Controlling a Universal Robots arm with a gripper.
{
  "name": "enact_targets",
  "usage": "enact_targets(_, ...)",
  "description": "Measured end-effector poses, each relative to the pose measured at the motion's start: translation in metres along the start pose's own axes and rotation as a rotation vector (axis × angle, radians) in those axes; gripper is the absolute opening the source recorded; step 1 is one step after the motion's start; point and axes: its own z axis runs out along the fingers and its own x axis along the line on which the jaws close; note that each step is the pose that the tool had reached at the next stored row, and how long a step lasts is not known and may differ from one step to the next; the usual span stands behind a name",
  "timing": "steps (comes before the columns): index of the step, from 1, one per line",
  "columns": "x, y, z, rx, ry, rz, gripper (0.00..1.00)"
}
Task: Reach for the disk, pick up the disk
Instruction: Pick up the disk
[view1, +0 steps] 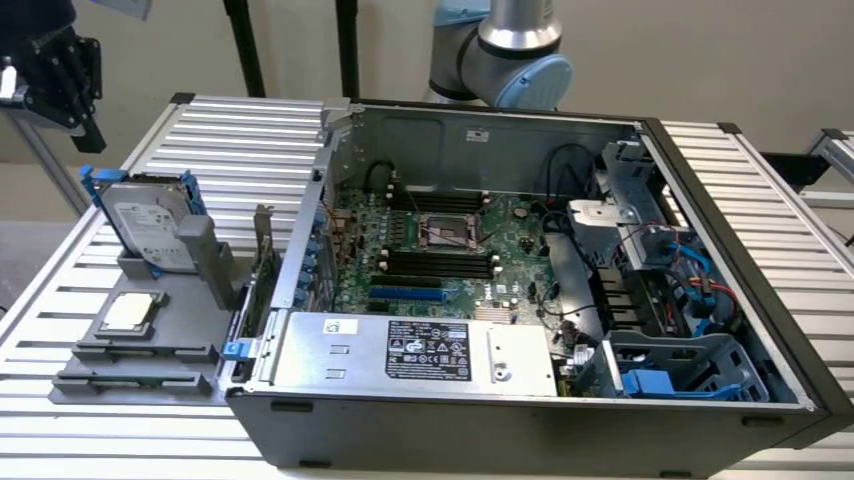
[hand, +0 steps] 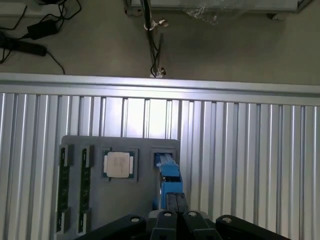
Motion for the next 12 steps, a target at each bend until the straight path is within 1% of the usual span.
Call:
enact_targets(1,0.0000,0.0000,0.0000,0.0001,0.0000,0.000,0.12)
enact_targets(3,0.0000,0.0001,0.0000,0.0000,0.0000,0.000,0.24)
enact_targets(4,0.0000,0.0001,-0.0001,0.0000,0.0000,0.000,0.24)
enact_targets(7,0.0000,-0.0001,0.0002,0.0003,-0.0001,0.000,0.42)
enact_targets(8,0.0000,-0.0003,0.0003,0.0003,-0.0001,0.000,0.42)
enact_targets(9,0.0000,-0.0005,0.0006,0.0001,-0.0001,0.000,0.48)
enact_targets(10,0.0000,-0.0006,0.0013,0.0000,-0.0001,0.000,0.48)
enact_targets(11,0.0000,-0.0008,0.0021,-0.0001,-0.0001,0.000,0.54)
enact_targets(12,0.0000,-0.0009,0.0034,0.0001,-0.0001,0.000,0.54)
